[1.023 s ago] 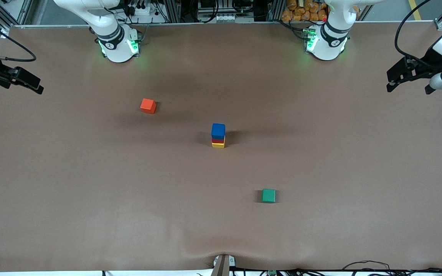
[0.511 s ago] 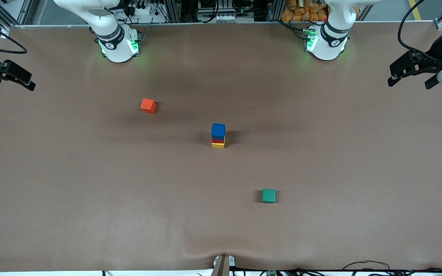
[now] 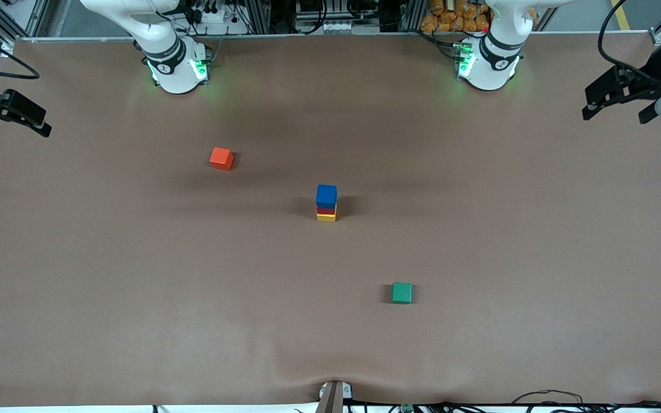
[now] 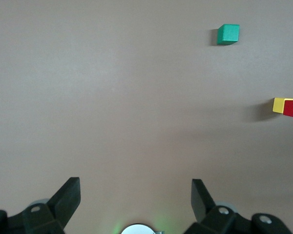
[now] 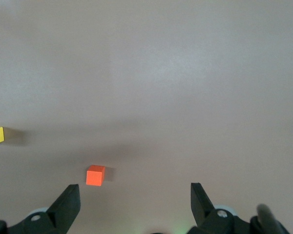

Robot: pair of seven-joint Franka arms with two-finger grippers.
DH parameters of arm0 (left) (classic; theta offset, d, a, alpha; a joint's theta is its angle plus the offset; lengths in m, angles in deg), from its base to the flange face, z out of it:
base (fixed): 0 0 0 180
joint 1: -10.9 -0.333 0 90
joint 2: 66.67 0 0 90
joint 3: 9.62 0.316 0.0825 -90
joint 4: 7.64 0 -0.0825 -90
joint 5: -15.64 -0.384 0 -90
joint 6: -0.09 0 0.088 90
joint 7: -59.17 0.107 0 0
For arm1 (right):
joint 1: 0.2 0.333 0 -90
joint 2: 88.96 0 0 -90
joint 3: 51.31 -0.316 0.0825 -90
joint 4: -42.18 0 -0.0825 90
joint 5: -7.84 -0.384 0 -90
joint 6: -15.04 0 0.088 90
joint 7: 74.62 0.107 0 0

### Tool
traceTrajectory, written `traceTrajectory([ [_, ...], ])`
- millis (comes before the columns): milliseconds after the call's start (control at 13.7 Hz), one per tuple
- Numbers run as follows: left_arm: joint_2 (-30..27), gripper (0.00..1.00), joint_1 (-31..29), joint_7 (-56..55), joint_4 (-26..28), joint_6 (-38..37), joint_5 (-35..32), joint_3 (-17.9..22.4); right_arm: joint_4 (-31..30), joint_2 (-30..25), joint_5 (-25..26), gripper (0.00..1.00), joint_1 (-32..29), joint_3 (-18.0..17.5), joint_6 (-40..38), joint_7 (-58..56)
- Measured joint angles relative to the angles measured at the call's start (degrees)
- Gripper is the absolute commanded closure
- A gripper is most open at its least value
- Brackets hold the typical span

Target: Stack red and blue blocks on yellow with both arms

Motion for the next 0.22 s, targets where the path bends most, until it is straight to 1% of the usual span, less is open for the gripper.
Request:
traceTrajectory([
  [219, 0.01, 0.00, 0.03, 0.00, -0.54, -0.52, -1.34, -0.09, 0.01, 0.00, 0.00, 0.00, 0.00, 0.00, 0.27, -0.93],
])
